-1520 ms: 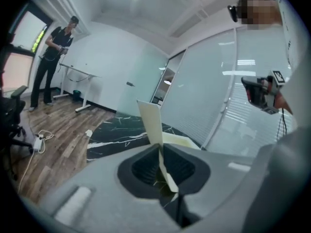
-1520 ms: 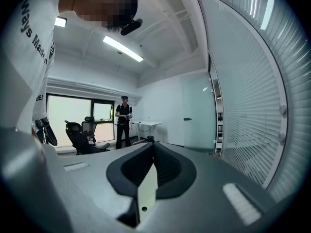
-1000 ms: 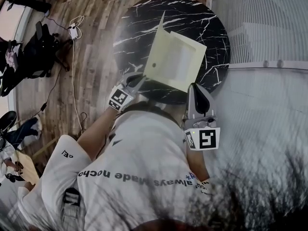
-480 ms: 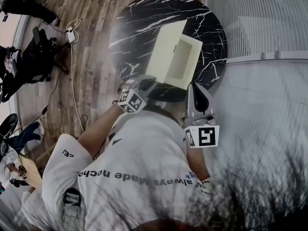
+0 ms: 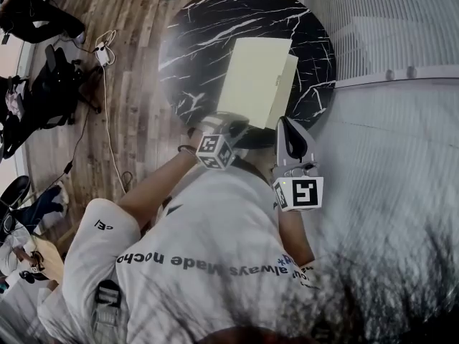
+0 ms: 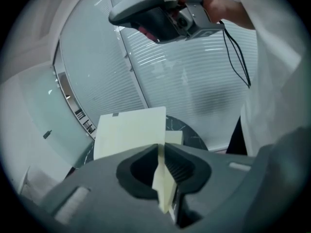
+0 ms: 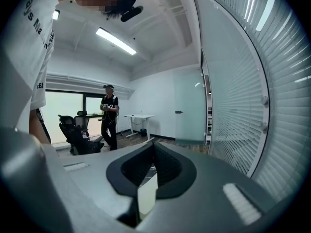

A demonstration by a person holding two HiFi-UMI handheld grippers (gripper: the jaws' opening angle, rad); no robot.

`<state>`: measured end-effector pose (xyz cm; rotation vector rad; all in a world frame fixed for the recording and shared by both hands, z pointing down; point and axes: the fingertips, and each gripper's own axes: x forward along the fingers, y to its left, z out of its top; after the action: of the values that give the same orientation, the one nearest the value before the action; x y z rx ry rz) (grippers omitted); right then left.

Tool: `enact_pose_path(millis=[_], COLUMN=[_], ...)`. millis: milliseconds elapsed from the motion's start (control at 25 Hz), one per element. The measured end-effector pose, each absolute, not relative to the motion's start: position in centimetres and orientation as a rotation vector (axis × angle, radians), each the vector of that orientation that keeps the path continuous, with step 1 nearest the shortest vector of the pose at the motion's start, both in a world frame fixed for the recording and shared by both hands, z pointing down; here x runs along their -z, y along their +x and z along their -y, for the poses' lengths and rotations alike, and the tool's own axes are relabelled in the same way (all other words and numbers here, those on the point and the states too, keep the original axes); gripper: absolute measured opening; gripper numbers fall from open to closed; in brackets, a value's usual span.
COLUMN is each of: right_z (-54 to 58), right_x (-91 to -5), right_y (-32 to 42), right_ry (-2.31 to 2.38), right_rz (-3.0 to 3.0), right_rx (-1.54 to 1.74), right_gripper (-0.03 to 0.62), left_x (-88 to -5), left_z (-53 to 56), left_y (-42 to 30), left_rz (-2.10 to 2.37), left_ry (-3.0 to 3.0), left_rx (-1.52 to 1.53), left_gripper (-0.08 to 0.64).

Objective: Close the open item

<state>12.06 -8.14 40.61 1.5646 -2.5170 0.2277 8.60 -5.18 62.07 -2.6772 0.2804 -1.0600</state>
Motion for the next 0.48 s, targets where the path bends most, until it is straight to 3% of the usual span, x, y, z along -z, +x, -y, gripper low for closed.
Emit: enact_pose_path(millis=[480], right_z=[10.6], right_x=[-49.6], right_y=[12.8], right_ry=[1.493], right_rz=[2.351], right_rx=[-0.329], right_gripper=[0.001], left_x=[-65.3], left_z=[3.9], left_y=[12.1], left_rz=[-0.050], left_ry=[-2.598], left_rx=[1.131], left_gripper=[0.041])
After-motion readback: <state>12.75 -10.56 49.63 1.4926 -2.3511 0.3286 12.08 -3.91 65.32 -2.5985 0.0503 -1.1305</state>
